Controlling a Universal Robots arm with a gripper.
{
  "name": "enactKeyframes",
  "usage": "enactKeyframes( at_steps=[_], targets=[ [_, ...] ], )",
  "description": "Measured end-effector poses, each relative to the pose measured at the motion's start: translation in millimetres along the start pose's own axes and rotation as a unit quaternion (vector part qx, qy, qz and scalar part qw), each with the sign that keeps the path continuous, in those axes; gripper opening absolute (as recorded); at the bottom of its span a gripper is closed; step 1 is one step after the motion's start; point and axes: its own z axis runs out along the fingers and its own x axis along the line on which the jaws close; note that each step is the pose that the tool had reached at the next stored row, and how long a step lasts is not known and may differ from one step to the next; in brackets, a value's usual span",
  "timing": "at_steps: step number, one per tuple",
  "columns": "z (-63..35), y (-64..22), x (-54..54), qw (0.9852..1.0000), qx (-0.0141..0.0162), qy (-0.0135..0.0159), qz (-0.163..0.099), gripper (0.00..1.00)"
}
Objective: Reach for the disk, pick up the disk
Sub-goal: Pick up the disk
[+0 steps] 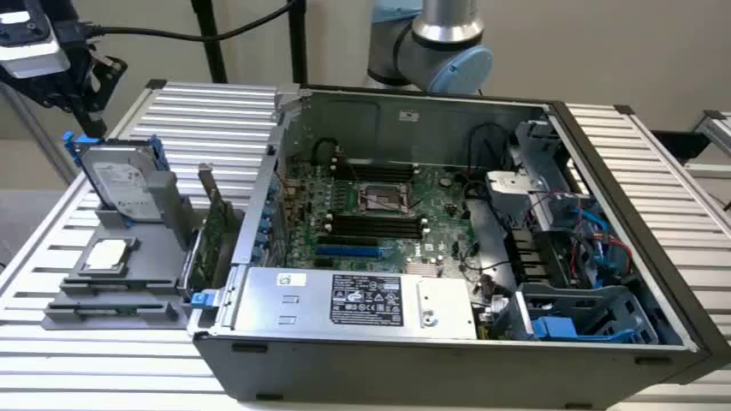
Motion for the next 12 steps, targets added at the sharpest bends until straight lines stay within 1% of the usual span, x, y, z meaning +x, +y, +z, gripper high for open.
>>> enactKeyframes(
  at_steps=[12],
  targets=[
    [0.0,0.0,0.0,1.0,0.0,0.0,0.0,0.11]
  ],
)
